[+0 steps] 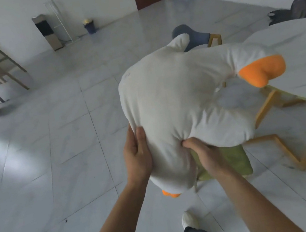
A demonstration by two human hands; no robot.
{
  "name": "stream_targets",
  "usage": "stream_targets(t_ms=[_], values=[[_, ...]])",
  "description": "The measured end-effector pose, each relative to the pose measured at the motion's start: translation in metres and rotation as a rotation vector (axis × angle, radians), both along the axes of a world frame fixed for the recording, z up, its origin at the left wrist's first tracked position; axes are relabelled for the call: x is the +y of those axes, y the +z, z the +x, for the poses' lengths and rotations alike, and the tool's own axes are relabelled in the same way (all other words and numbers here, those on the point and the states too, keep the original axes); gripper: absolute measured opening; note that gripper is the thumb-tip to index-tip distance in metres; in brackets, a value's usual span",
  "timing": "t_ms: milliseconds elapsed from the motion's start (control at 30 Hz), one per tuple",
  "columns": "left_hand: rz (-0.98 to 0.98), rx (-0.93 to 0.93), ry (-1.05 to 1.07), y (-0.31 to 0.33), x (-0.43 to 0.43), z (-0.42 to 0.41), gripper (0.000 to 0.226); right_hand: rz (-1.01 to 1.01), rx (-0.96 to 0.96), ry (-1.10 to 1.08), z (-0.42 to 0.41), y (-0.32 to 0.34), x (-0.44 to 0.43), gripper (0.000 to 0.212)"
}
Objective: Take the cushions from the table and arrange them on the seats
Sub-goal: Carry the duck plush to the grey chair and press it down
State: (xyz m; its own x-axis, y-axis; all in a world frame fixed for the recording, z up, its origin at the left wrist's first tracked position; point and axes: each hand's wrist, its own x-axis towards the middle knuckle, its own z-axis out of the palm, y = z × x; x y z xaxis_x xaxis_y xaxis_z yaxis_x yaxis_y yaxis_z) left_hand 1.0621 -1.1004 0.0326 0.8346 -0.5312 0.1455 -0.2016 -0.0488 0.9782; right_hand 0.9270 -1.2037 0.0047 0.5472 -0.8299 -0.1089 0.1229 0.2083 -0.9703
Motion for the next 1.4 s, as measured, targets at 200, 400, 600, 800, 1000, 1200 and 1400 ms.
stream_targets(t_ms=[200, 400, 600, 800, 1000, 1200, 1400], values=[[0.005, -0.071, 0.062, 0.037, -0.074, 0.173, 0.042, 0.117, -0.144, 0.126, 0.165, 0.034, -0.083, 0.022], [0.000, -0.013, 0.093, 0.004, -0.152, 0.316, 0.042, 0.069, -0.112, 0.166, 0.302, 0.027, -0.165, 0.044], [0.049, 0.030, -0.030, -0.012, -0.275, 0.442, 0.041, 0.074, -0.111, -0.062, 0.423, 0.016, -0.257, 0.063], [0.168, 0.015, -0.292, 0.004, -0.427, 0.493, 0.040, 0.045, -0.135, -0.383, 0.460, 0.035, -0.371, 0.072], [0.314, -0.013, -0.570, -0.015, -0.584, 0.481, 0.043, 0.076, -0.113, -0.658, 0.432, 0.004, -0.491, 0.057], [0.404, 0.070, -0.777, -0.029, -0.733, 0.481, 0.043, 0.026, 0.026, -0.773, 0.430, -0.026, -0.628, 0.062], [0.510, 0.273, -0.935, -0.005, -0.868, 0.514, 0.071, -0.068, 0.206, -0.735, 0.436, -0.014, -0.753, 0.074]])
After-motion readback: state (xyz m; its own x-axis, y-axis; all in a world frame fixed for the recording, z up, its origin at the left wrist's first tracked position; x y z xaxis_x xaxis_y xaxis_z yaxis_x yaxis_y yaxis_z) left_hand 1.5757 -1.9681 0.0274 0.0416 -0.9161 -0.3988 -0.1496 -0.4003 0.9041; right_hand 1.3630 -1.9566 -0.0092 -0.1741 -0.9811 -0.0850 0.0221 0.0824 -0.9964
